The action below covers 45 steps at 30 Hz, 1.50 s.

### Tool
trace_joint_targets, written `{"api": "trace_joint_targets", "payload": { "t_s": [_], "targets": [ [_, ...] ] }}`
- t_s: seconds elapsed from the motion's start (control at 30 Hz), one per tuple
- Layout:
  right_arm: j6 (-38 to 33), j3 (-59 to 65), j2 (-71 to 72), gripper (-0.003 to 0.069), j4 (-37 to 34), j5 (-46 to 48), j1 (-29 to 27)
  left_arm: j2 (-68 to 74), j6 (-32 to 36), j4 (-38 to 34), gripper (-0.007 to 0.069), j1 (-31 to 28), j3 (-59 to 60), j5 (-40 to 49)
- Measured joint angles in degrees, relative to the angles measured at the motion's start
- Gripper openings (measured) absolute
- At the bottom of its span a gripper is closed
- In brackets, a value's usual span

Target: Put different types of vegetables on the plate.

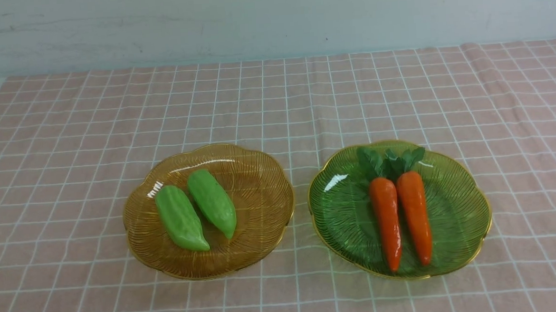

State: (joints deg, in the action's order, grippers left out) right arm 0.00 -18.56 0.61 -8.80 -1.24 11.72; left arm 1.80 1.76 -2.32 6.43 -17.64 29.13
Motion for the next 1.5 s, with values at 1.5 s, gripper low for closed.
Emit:
{"api": "trace_joint_targets", "payload": {
  "t_s": [1.5],
  "targets": [
    [-6.30,8.93,0.00,-0.0016,7.94,11.24,-4.49,-2.59,4.40,0.00,-0.0003,-4.66,19.04,-6.41]
  ]
}}
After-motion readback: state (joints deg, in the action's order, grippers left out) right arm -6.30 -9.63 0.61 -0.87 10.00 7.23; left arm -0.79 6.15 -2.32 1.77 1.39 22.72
